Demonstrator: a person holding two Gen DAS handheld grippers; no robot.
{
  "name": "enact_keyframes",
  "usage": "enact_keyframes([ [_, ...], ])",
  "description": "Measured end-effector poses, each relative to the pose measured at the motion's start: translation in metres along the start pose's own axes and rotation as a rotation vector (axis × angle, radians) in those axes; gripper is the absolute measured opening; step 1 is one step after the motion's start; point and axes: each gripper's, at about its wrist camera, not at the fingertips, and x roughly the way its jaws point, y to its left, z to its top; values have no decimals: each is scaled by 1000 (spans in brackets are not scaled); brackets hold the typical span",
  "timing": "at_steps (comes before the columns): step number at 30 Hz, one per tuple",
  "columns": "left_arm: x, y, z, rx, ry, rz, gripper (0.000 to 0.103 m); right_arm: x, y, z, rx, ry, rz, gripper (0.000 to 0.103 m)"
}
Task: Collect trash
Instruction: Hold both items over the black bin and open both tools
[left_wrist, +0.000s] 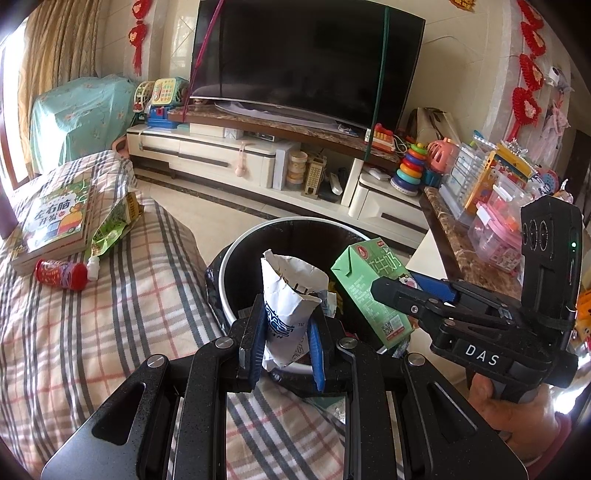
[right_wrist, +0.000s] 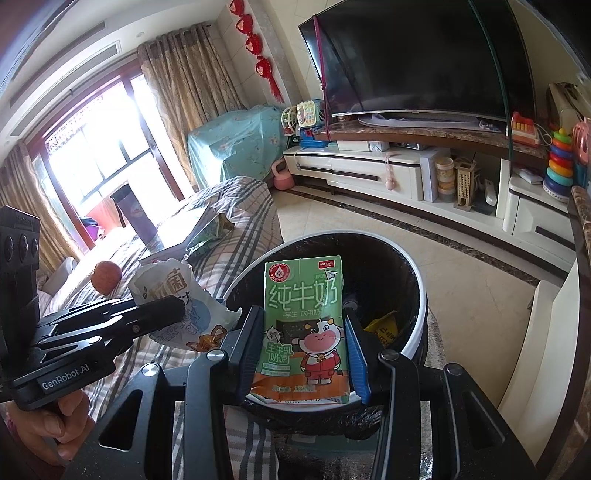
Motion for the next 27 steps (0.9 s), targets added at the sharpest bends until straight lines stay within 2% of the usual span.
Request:
enact_keyframes([
  [27, 37, 2, 5, -1, 52, 33, 19, 26, -12, 10, -3, 50, -35, 42],
])
